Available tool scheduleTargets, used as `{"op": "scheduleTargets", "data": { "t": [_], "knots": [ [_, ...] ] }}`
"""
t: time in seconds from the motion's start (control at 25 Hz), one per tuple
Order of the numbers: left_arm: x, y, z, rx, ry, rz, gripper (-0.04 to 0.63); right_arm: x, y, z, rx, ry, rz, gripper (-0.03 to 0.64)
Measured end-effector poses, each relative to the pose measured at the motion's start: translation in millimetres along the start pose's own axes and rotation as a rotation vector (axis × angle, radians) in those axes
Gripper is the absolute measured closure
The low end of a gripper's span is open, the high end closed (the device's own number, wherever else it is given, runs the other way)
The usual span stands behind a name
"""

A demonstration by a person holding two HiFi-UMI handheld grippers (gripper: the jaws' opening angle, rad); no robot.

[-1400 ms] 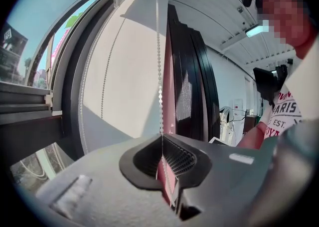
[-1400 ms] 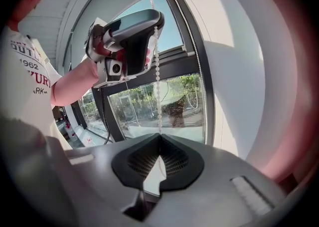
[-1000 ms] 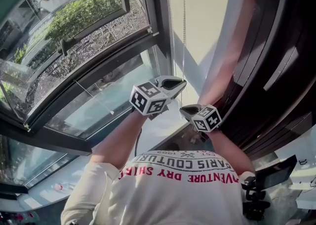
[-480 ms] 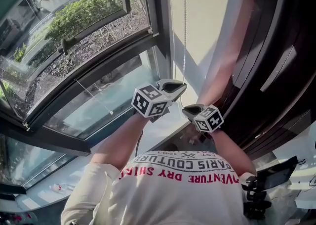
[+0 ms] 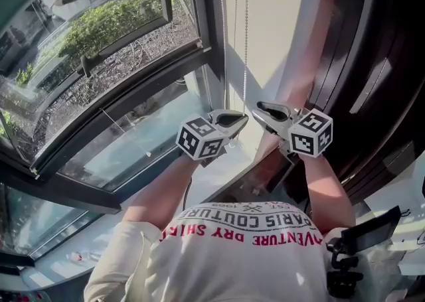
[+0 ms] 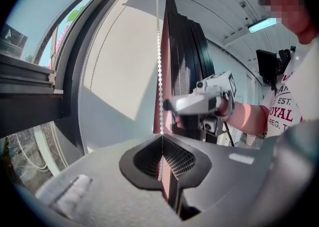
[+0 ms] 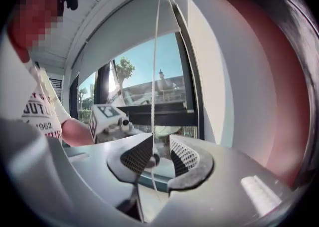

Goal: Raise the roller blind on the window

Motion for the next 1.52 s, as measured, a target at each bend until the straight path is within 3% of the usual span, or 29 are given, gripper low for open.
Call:
{"op": "scheduleTargets", "data": {
  "t": [0.2,0.4,0.68,0.8,1.52],
  "knots": [
    [-6.2,0.6,-0.9,0.002,-0.006,0.006,0.588,14.4,80.0,-4.0,-0.106,0.067,-0.103,0.518],
    [-10.4,0.7,-0.4,0.011,-0.015,0.016,0.588,17.5,111.5,0.9,-0.128,0.071,-0.152,0.518],
    [-12.6,1.5,1.6,0.016,-0.023,0.021,0.588,18.5,117.3,12.7,-0.130,0.099,-0.140,0.536],
    [-13.6,2.1,3.0,0.016,-0.024,0.020,0.588,16.8,117.7,12.1,-0.141,0.094,-0.130,0.597],
    [-8.1,-5.0,14.0,0.012,-0.029,0.011,0.588,8.7,108.0,9.3,-0.167,0.050,-0.114,0.607]
  ]
}}
Point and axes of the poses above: the fingertips, and each gripper's own axes: z forward along the fingers, x to its left, y out of its top, the point moved 4 cm from there along -z, backward along the fingers, and after that the axes turned 8 degrees about y, right-handed, at the moved point
